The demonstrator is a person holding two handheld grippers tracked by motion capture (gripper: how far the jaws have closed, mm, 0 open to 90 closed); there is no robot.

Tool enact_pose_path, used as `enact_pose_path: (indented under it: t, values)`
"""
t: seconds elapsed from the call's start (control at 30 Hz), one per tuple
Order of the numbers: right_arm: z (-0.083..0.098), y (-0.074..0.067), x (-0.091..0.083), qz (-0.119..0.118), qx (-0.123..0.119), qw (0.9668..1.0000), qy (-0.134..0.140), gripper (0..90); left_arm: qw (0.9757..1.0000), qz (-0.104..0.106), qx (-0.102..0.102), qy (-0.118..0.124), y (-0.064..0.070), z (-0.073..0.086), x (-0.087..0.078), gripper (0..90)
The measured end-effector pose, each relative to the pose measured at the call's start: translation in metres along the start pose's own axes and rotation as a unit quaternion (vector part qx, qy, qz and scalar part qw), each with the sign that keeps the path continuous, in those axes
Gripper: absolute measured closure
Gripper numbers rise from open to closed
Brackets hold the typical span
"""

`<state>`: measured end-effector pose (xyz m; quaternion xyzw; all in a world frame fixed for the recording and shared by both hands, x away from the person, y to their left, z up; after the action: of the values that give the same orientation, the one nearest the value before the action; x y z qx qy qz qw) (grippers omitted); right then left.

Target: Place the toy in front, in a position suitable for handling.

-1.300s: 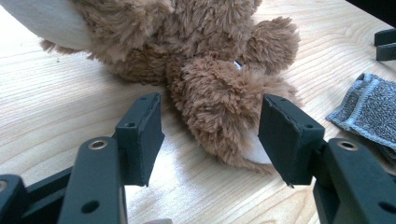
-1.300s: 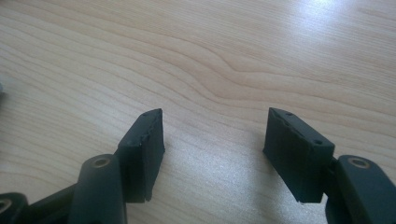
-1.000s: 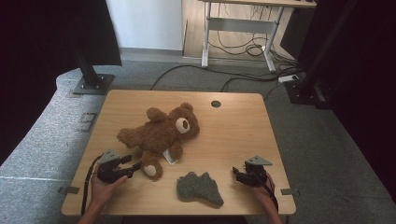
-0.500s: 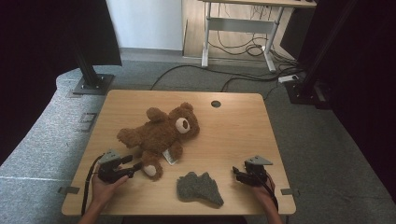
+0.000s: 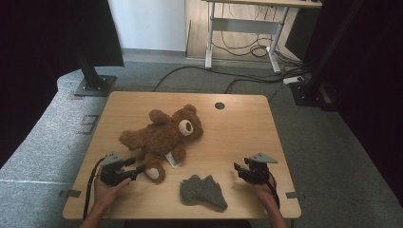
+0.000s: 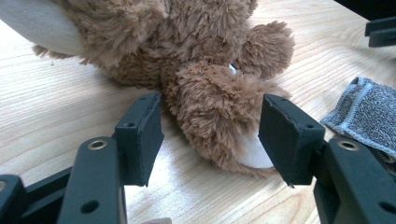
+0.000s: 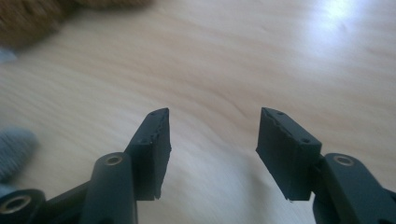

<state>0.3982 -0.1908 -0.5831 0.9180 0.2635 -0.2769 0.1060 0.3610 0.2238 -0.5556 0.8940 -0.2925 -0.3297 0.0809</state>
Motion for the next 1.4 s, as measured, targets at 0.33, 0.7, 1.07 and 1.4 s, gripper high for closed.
enact_pose_path:
  t: [0.33, 0.7, 1.07, 1.4]
  values:
    - [-0.05, -0.058, 0.037, -0.079, -0.058, 0.995, 0.017, 48.4, 1.0, 0.004, 0.004, -0.005, 0.002, 0.0, 0.003, 38.9]
    - [-0.085, -0.107, 0.064, -0.143, -0.097, 0.9848, 0.014, 48.9, 1.0, 0.004, 0.005, -0.006, 0.002, 0.001, 0.004, 38.9]
    - [-0.094, -0.132, 0.087, -0.178, -0.119, 0.9769, 0.008, 51.3, 1.0, 0.005, 0.002, -0.006, 0.002, 0.001, 0.004, 38.9]
    - [-0.098, -0.146, 0.108, -0.202, -0.136, 0.9698, -0.002, 73.2, 0.9999, -0.008, -0.001, 0.014, -0.002, -0.016, 0.011, 39.2]
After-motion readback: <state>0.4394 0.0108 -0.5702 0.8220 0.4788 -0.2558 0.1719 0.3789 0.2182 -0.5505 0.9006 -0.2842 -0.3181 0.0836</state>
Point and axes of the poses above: each handheld gripper's, and its own axes: x roughly forward along the jaws, z roughly out of its underside, y roughly to its right, the point moved 8 cm from there along x, roughly forward along the jaws, and after that the axes turned 10 degrees about -x, right-handed, at the moved point
